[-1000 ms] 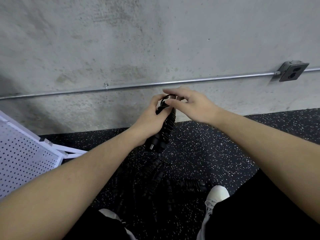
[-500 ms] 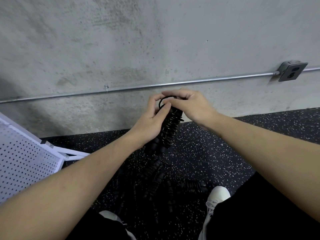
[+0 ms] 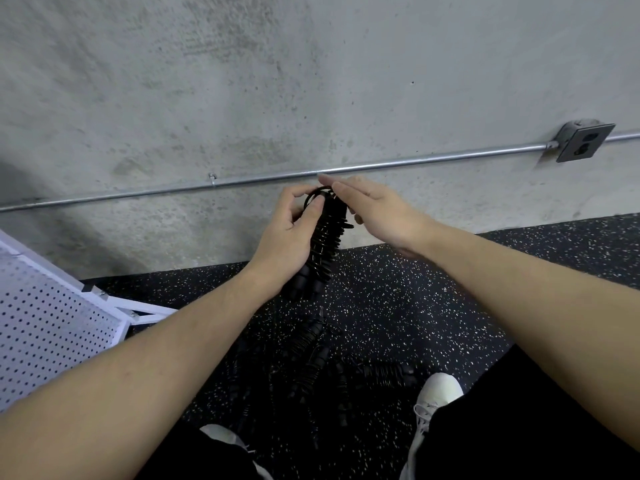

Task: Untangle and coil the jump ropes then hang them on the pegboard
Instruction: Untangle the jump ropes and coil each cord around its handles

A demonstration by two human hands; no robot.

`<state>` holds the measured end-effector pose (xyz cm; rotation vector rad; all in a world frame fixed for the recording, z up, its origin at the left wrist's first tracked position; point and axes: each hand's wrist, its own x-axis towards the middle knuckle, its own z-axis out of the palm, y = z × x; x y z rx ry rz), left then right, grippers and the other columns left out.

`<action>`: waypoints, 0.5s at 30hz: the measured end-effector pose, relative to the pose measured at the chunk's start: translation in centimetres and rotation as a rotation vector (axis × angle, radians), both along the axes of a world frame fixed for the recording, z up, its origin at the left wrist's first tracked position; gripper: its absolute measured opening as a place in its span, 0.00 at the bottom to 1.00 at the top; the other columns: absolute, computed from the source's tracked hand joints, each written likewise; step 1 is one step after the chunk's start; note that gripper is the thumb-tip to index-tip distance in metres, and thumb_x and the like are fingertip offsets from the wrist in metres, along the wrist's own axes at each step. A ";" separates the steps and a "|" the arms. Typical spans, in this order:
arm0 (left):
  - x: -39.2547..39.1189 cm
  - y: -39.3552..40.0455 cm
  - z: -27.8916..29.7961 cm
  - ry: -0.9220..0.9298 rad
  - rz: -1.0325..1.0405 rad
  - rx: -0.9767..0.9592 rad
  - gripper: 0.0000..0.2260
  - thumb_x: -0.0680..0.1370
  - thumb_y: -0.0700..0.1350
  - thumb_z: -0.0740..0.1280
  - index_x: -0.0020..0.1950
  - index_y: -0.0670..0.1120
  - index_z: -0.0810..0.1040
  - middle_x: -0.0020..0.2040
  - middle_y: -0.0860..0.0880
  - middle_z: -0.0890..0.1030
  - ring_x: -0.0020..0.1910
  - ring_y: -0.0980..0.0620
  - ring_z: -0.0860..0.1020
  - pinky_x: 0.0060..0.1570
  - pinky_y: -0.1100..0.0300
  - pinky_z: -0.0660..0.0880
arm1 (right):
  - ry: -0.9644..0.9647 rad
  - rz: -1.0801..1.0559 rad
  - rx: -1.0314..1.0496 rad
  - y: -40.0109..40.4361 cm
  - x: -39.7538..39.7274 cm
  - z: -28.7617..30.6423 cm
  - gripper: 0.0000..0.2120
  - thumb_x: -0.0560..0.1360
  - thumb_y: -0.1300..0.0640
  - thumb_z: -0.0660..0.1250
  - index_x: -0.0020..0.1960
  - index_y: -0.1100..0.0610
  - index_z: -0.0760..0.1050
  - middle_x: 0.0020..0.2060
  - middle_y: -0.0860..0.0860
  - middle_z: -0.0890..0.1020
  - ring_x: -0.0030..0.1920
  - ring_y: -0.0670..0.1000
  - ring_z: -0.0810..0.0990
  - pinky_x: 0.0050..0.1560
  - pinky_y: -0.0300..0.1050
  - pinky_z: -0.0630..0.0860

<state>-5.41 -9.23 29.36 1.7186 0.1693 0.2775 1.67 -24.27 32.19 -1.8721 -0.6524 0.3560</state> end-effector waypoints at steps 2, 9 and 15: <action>0.0 0.2 0.1 -0.013 0.007 0.016 0.07 0.84 0.51 0.64 0.56 0.66 0.76 0.47 0.51 0.85 0.44 0.53 0.85 0.46 0.51 0.81 | 0.134 -0.015 0.113 -0.4 0.4 0.2 0.13 0.83 0.56 0.64 0.65 0.46 0.79 0.48 0.38 0.82 0.41 0.33 0.75 0.45 0.29 0.69; 0.1 0.4 0.4 -0.069 -0.038 0.130 0.09 0.84 0.48 0.64 0.57 0.65 0.76 0.51 0.52 0.84 0.46 0.55 0.84 0.49 0.51 0.83 | 0.560 -0.062 0.337 -1.0 0.7 0.8 0.09 0.76 0.64 0.71 0.53 0.53 0.82 0.41 0.47 0.86 0.40 0.43 0.81 0.41 0.37 0.74; 0.0 0.4 0.3 -0.104 -0.070 0.196 0.11 0.84 0.47 0.65 0.61 0.63 0.77 0.56 0.57 0.83 0.56 0.56 0.82 0.59 0.48 0.80 | 0.721 -0.093 0.398 -1.4 0.8 1.3 0.14 0.75 0.71 0.69 0.51 0.54 0.73 0.40 0.56 0.87 0.39 0.51 0.86 0.44 0.41 0.84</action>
